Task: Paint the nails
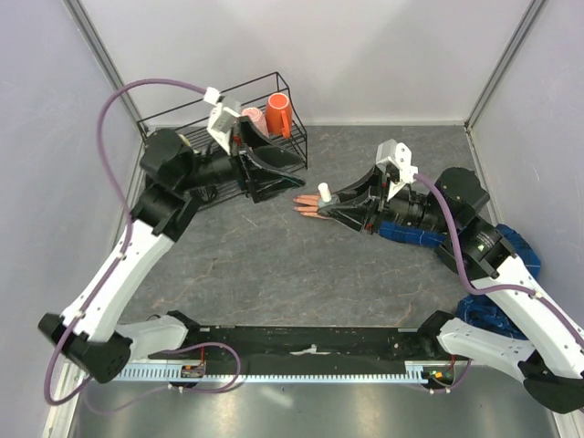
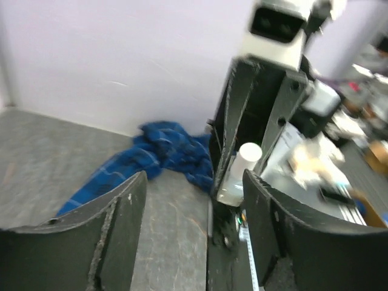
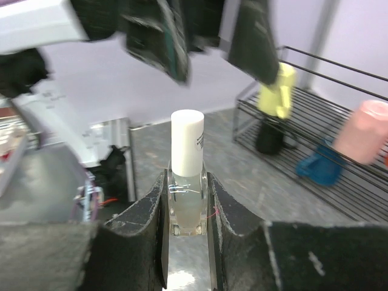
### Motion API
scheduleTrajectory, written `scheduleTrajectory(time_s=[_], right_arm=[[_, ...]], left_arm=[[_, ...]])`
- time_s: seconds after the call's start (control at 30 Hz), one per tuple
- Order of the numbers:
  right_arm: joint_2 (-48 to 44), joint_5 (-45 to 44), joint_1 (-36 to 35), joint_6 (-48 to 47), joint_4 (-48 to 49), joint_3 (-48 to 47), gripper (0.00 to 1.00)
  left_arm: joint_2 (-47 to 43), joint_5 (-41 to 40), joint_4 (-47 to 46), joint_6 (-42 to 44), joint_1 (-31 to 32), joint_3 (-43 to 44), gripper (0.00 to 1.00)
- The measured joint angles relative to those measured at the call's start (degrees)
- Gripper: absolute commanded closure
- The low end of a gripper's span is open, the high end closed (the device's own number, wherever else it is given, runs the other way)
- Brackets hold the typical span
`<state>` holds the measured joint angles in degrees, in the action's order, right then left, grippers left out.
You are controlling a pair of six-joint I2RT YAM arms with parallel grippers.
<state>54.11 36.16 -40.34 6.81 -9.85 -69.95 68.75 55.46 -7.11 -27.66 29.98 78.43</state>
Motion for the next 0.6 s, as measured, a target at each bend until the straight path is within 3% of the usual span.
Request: scheduleTrajectory(time_s=[0.17,0.4,0.6], right_arm=[[0.0,-8.6,0.0,-2.6,-3.6,-0.5,1.0],[0.1,-15.9,0.0,-3.3,-5.6,-0.5,1.0],[0.0,-17.2,0.0,-3.3,-5.7,-0.5,1.0]], left_arm=[[-6.7,-17.0,4.0,-1.0,2.5,-1.6,0.36],[-6.8,-38.9,5.7,3.3,20.2,-2.0,0.39],[-4.5,-51.2,7.4,7.9,25.4,-1.5,0.47]])
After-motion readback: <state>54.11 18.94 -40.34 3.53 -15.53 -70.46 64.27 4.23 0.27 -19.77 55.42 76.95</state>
